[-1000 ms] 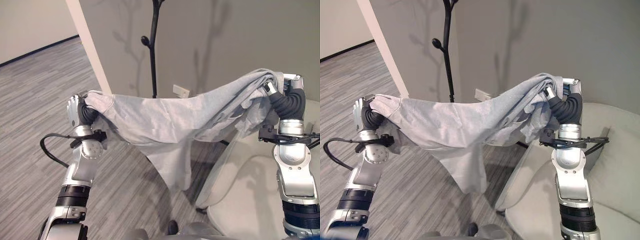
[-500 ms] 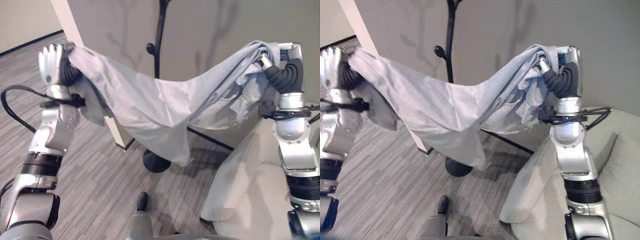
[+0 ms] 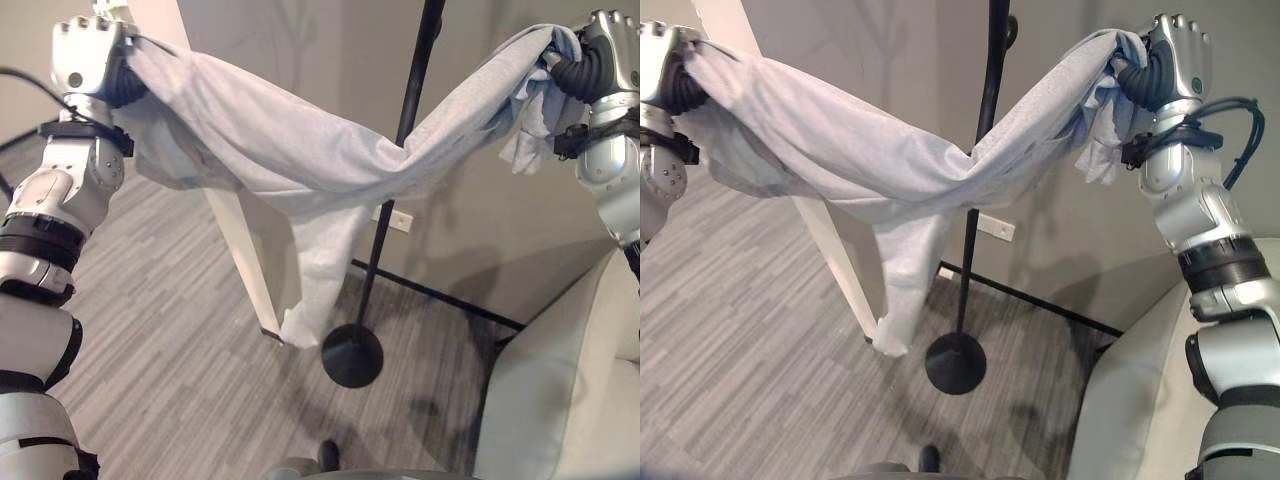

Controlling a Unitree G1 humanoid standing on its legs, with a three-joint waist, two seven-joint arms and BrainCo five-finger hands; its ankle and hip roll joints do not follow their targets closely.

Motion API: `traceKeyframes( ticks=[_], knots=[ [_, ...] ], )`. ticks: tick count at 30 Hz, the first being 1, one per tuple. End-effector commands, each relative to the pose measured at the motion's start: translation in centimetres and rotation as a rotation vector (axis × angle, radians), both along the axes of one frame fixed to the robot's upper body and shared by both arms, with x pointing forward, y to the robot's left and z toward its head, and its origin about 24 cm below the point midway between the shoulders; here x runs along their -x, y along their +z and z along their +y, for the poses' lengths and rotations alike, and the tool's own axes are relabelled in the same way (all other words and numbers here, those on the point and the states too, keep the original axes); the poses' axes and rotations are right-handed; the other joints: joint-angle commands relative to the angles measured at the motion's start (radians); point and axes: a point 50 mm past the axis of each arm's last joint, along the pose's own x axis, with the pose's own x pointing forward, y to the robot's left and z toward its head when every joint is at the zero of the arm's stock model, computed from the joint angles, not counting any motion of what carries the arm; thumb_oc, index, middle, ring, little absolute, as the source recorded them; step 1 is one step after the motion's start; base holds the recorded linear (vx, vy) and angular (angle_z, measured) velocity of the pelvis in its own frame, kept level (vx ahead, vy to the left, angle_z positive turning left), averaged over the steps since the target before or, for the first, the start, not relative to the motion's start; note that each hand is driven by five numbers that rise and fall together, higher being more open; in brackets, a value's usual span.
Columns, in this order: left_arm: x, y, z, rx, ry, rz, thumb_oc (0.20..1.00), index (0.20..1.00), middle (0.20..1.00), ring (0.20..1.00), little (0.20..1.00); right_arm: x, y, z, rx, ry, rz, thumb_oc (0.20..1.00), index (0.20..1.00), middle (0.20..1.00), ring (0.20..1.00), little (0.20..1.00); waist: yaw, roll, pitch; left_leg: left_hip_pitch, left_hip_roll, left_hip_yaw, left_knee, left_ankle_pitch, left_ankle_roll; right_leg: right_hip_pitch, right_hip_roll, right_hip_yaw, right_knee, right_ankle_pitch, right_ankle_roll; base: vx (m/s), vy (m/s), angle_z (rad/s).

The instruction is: Hang the clothes on the sofa on the clothes rack.

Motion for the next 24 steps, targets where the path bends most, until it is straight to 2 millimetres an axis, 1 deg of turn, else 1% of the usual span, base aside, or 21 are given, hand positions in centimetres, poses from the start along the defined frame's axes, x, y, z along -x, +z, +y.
traceKeyframes(
  ticks=[1,3,4,6,7,8,9,10,11,13,14,15,16,17,19,20,21,22,23,24],
  knots=[
    [0.9,1.3,2.7,0.173,0.064,-0.085,0.200,0.200,0.200,0.200,0.200,1.6,5.4,-1.5,-0.076,-0.046,-0.172,0.200,0.200,0.200,0.200,0.200,-0.015,0.057,-0.068,0.023,0.138,-0.058,-0.017,0.077,-0.171,-0.025,0.028,-0.042,0.081,0.165,-0.129,0.07,0.139,-0.13],
    [1.0,1.3,2.8,0.175,0.064,-0.086,0.200,0.200,0.200,0.200,0.200,1.6,5.5,-1.5,-0.074,-0.044,-0.174,0.200,0.200,0.200,0.200,0.200,-0.014,0.059,-0.065,0.025,0.139,-0.055,-0.019,0.078,-0.172,-0.028,0.029,-0.039,0.086,0.163,-0.129,0.06,0.100,-0.26],
    [1.2,2.1,3.0,0.159,0.080,-0.098,0.200,0.200,0.200,0.200,0.200,1.2,6.3,-1.1,-0.092,-0.047,-0.164,0.200,0.200,0.200,0.200,0.200,-0.030,0.113,0.004,0.097,0.175,-0.055,-0.025,0.071,-0.171,-0.109,0.060,-0.085,0.247,0.113,-0.148,0.10,0.194,-0.20],
    [1.3,2.3,3.1,0.161,0.082,-0.104,0.200,0.200,0.200,0.200,0.200,1.2,6.6,-1.0,-0.091,-0.043,-0.170,0.200,0.200,0.200,0.200,0.200,-0.026,0.116,0.017,0.103,0.178,-0.048,-0.028,0.077,-0.173,-0.116,0.065,-0.077,0.263,0.111,-0.151,0.08,0.081,-0.48],
    [1.8,2.7,3.8,0.165,0.103,-0.130,0.200,0.200,0.200,0.200,0.200,1.1,6.3,-1.4,-0.108,-0.053,-0.168,0.200,0.200,0.200,0.200,0.200,-0.029,0.103,0.018,0.119,0.153,-0.059,-0.039,0.068,-0.168,-0.151,0.106,-0.092,0.186,0.093,-0.126,0.26,-0.074,-0.73],
    [2.1,2.6,4.7,0.055,0.204,-0.117,0.200,0.200,0.200,0.200,0.200,1.3,4.6,-4.5,-0.068,-0.196,-0.109,0.200,0.200,0.200,0.200,0.200,-0.076,0.088,0.033,0.140,0.127,-0.102,-0.045,0.063,-0.147,-0.213,0.173,-0.064,-0.036,0.089,-0.095,0.25,-0.166,-0.40],
    [3.0,4.3,5.4,0.109,0.200,-0.157,0.200,0.200,0.200,0.200,0.200,2.3,6.4,-4.9,-0.098,-0.173,-0.170,0.200,0.200,0.200,0.200,0.200,-0.073,0.070,0.016,0.130,0.128,-0.102,-0.045,0.052,-0.144,-0.177,0.164,-0.059,-0.111,0.108,-0.082,0.17,-0.141,-0.17],
    [3.0,4.4,5.4,0.109,0.198,-0.157,0.200,0.200,0.200,0.200,0.200,2.4,6.4,-4.9,-0.099,-0.173,-0.170,0.200,0.200,0.200,0.200,0.200,-0.074,0.068,0.016,0.129,0.126,-0.103,-0.044,0.052,-0.143,-0.171,0.162,-0.061,-0.124,0.114,-0.081,-0.01,-0.169,0.57],
    [3.3,5.0,5.3,0.124,0.180,-0.186,0.200,0.200,0.200,0.200,0.200,2.4,6.0,-5.4,-0.134,-0.176,-0.165,0.200,0.200,0.200,0.200,0.200,-0.068,0.057,0.002,0.126,0.132,-0.110,-0.045,0.047,-0.137,-0.156,0.157,-0.064,-0.145,0.121,-0.078,0.00,-0.135,0.70],
    [3.5,5.2,5.5,0.115,0.184,-0.192,0.200,0.200,0.200,0.200,0.200,2.3,6.0,-5.2,-0.125,-0.169,-0.164,0.200,0.200,0.200,0.200,0.200,-0.066,0.052,-0.013,0.118,0.139,-0.111,-0.046,0.042,-0.135,-0.154,0.157,-0.067,-0.159,0.131,-0.071,0.01,-0.160,0.59],
    [4.0,5.0,6.4,0.086,0.225,-0.166,0.200,0.200,0.200,0.200,0.200,2.9,6.5,-5.4,-0.081,-0.174,-0.162,0.200,0.200,0.200,0.200,0.200,-0.059,0.044,-0.033,0.108,0.160,-0.109,-0.048,0.041,-0.133,-0.147,0.159,-0.074,-0.183,0.141,-0.065,0.03,-0.124,0.28],
    [4.0,5.1,6.4,0.086,0.224,-0.166,0.200,0.200,0.200,0.200,0.200,2.9,6.5,-5.4,-0.082,-0.174,-0.162,0.200,0.200,0.200,0.200,0.200,-0.061,0.044,-0.036,0.104,0.161,-0.111,-0.048,0.041,-0.133,-0.148,0.159,-0.075,-0.188,0.144,-0.065,0.06,-0.227,0.33],
    [4.7,5.2,7.2,0.075,0.255,-0.166,0.200,0.200,0.200,0.200,0.200,3.2,6.5,-5.9,-0.068,-0.188,-0.158,0.200,0.200,0.200,0.200,0.200,-0.054,0.035,-0.050,0.092,0.176,-0.113,-0.048,0.042,-0.129,-0.140,0.165,-0.071,-0.204,0.145,-0.063,0.07,-0.196,0.23],
    [5.7,4.9,8.3,0.055,0.291,-0.157,0.200,0.200,0.200,0.200,0.200,3.6,6.2,-6.2,-0.055,-0.190,-0.155,0.200,0.200,0.200,0.200,0.200,-0.052,0.027,-0.061,0.080,0.189,-0.116,-0.047,0.046,-0.130,-0.138,0.170,-0.073,-0.216,0.151,-0.061,0.08,-0.239,0.27],
    [6.6,4.5,8.8,0.013,0.303,-0.148,0.200,0.200,0.200,0.200,0.200,4.1,5.5,-6.7,-0.029,-0.202,-0.149,0.200,0.200,0.200,0.200,0.200,-0.045,0.018,-0.069,0.074,0.200,-0.119,-0.046,0.050,-0.133,-0.136,0.173,-0.080,-0.224,0.153,-0.059,0.06,-0.174,0.17],
    [7.6,3.5,9.7,-0.002,0.329,-0.130,0.200,0.200,0.200,0.200,0.200,4.9,4.4,-7.6,-0.019,-0.221,-0.142,0.200,0.200,0.200,0.200,0.200,-0.037,0.013,-0.080,0.070,0.210,-0.121,-0.047,0.052,-0.134,-0.133,0.178,-0.086,-0.235,0.153,-0.058,0.05,-0.125,0.13],
    [7.7,3.4,9.7,-0.003,0.329,-0.127,0.200,0.200,0.200,0.200,0.200,5.0,4.3,-7.6,-0.018,-0.221,-0.140,0.200,0.200,0.200,0.200,0.200,-0.037,0.013,-0.083,0.069,0.210,-0.122,-0.047,0.052,-0.135,-0.133,0.178,-0.086,-0.236,0.153,-0.059,0.04,-0.124,0.13],
    [8.2,2.8,10.6,0.028,0.362,-0.134,0.200,0.200,0.200,0.200,0.200,5.2,4.0,-8.1,-0.028,-0.234,-0.144,0.200,0.200,0.200,0.200,0.200,-0.030,0.007,-0.089,0.065,0.214,-0.123,-0.046,0.055,-0.135,-0.129,0.183,-0.087,-0.244,0.152,-0.056,0.02,-0.059,0.12],
    [8.5,2.2,11.3,0.039,0.385,-0.125,0.200,0.200,0.200,0.200,0.200,5.1,4.1,-8.0,-0.031,-0.225,-0.145,0.200,0.200,0.200,0.200,0.200,-0.033,0.010,-0.094,0.061,0.215,-0.123,-0.046,0.058,-0.135,-0.127,0.184,-0.085,-0.248,0.153,-0.055,0.02,-0.059,0.08],
    [8.6,2.2,11.3,0.041,0.386,-0.124,0.200,0.200,0.200,0.200,0.200,5.0,4.1,-7.9,-0.029,-0.224,-0.145,0.200,0.200,0.200,0.200,0.200,-0.035,0.012,-0.094,0.060,0.215,-0.124,-0.046,0.058,-0.135,-0.127,0.184,-0.086,-0.248,0.153,-0.055,0.00,0.000,0.00]
  ],
)
